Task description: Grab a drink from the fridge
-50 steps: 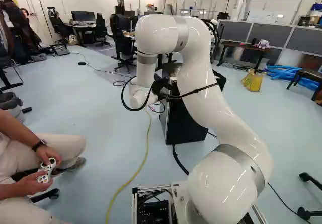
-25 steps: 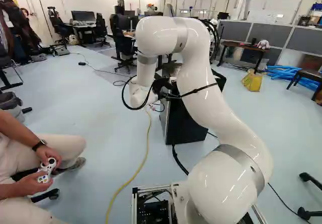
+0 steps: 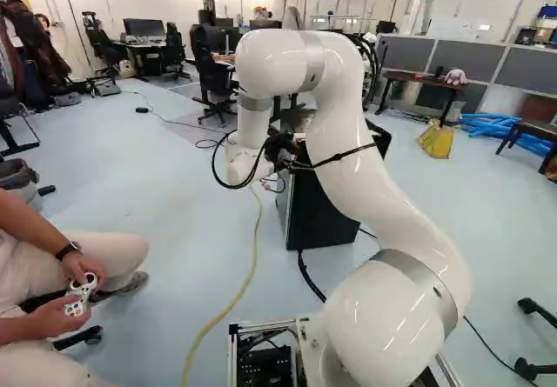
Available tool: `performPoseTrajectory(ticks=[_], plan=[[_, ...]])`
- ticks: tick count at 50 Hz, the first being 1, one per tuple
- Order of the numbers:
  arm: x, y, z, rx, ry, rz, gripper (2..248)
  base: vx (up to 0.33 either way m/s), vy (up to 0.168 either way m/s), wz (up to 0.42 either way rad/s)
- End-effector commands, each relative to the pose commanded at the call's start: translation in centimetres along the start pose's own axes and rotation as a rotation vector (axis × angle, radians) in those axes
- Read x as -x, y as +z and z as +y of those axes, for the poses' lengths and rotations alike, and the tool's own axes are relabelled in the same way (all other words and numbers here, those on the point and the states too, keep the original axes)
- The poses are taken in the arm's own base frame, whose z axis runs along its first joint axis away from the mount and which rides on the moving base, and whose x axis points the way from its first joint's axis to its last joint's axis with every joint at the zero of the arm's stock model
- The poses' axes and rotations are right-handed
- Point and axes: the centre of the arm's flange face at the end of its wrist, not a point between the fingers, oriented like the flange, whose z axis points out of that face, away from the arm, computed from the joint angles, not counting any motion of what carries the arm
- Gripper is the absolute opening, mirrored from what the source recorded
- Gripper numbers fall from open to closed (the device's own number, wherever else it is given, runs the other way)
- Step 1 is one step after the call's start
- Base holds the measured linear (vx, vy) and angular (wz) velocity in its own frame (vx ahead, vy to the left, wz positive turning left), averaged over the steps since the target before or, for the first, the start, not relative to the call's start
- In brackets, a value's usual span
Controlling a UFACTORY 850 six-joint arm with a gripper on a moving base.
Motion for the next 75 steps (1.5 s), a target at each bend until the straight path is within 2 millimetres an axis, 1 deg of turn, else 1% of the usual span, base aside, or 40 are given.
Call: performPoseTrajectory(ticks=[20, 75], plan=[[0.15, 0.27, -0.72, 0.000, 0.012, 0.002, 247, 0.000, 0.000, 0.000], [0.04, 0.90, -0.43, 0.032, 0.019, 0.005, 247, 0.000, 0.000, 0.000]])
